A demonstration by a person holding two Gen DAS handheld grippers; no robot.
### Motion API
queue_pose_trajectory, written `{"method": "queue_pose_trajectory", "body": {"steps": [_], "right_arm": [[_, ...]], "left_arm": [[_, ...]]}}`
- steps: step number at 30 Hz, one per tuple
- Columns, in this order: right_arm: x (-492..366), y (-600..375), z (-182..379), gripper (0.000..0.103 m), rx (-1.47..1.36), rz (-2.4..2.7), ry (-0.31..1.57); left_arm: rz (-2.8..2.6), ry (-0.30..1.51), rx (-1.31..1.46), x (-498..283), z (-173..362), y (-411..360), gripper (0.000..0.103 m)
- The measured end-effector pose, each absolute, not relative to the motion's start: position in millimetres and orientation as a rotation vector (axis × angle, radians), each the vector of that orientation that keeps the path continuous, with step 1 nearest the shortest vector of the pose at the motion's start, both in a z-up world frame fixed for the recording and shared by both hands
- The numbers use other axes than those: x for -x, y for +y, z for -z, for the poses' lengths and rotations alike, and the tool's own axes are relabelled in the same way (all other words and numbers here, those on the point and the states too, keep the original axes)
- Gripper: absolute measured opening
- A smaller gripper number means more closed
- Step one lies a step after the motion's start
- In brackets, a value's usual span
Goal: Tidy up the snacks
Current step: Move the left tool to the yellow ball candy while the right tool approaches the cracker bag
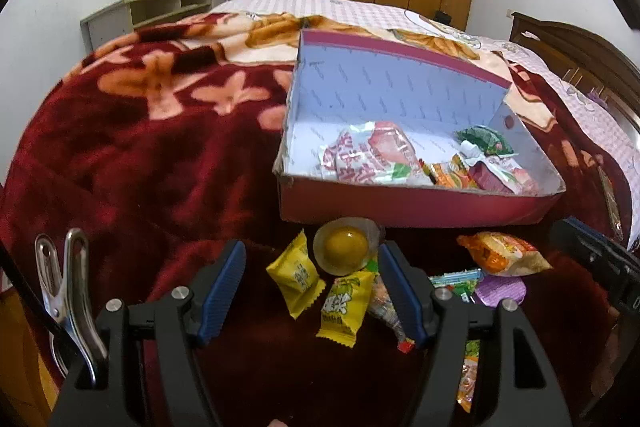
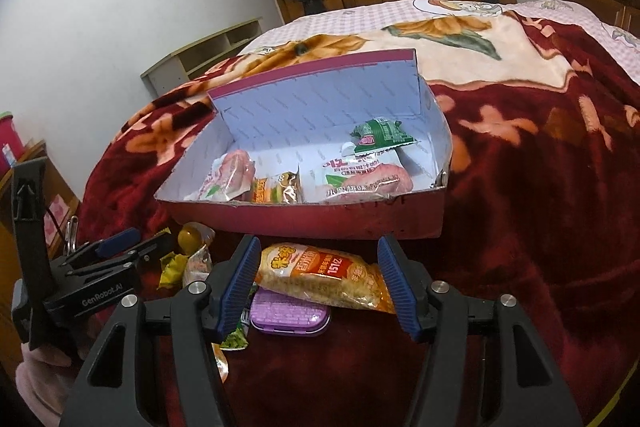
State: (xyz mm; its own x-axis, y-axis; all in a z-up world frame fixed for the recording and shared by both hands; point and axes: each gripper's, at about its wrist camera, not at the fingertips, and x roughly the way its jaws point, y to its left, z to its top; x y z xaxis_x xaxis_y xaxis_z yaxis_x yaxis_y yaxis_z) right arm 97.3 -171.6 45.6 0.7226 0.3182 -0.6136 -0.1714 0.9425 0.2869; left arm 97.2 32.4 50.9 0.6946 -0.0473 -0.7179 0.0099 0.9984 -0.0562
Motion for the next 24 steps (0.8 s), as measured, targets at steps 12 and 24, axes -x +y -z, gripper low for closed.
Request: {"method": "queue_pose_trajectory", "body": {"steps": [12, 24], "right_arm": [[-98.5, -170.0, -31.0, 0.062, -0.218, -0.268, 0.738], [-105.3, -176.1, -18.0, 0.063, -0.252, -0.270, 0.767]], "left_arm": [[0.039, 0.811, 0.059, -112.5, -40.0, 23.4, 0.079], [0.012, 0.835, 0.042, -127.5, -27.5, 12.2, 0.073]]}}
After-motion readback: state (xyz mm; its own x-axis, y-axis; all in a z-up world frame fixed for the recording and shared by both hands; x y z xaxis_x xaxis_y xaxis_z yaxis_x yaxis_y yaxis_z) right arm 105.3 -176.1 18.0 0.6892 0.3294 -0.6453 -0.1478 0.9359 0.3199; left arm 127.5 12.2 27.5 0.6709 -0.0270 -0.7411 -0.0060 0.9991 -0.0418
